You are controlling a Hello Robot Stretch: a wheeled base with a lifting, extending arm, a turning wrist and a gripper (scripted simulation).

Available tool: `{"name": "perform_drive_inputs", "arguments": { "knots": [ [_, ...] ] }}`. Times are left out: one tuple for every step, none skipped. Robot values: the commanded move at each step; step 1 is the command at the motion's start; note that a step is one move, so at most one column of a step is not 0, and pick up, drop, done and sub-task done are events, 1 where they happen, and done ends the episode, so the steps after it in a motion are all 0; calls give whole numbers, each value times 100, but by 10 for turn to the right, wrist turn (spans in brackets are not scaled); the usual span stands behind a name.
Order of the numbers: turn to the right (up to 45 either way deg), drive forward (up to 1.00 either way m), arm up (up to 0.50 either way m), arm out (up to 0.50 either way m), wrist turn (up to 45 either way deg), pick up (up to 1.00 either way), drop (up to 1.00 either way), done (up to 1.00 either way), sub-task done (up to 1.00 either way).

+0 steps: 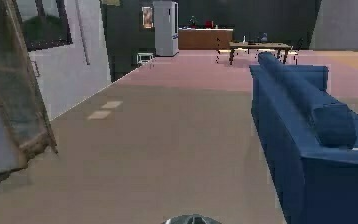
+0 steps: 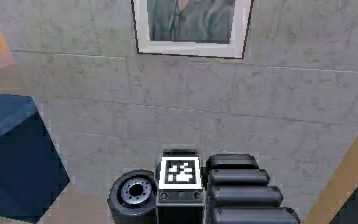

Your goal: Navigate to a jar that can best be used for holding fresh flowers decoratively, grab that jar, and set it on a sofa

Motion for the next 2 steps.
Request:
{"name": "perform_drive_inputs", "arguments": {
  "knots": [
    [0, 85, 0, 0, 0, 0, 0, 0, 0],
    [90, 0, 0, 0, 0, 0, 0, 0, 0]
  ]
}}
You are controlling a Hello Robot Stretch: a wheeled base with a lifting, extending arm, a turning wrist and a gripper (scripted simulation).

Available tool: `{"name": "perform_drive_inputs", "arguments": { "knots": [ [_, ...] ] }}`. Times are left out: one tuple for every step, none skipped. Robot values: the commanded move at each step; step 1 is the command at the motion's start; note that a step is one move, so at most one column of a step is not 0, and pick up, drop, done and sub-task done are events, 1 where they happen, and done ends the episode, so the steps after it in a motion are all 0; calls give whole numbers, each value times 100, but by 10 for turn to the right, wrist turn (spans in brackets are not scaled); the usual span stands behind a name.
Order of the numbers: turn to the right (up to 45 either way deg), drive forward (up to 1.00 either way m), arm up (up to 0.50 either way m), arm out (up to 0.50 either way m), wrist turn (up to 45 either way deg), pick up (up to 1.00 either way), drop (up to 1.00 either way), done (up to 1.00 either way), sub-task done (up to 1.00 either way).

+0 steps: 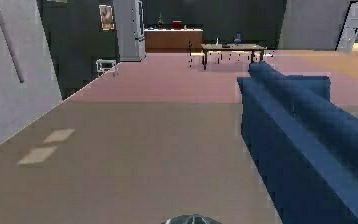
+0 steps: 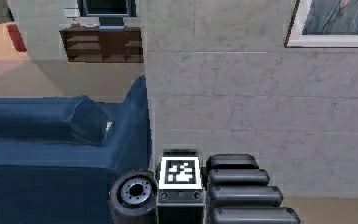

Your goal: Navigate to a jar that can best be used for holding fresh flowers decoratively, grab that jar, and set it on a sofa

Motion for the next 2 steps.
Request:
{"name": "perform_drive_inputs", "arguments": {
  "knots": [
    [0, 100, 0, 0, 0, 0, 0, 0, 0],
    [0, 100, 0, 0, 0, 0, 0, 0, 0]
  ]
}}
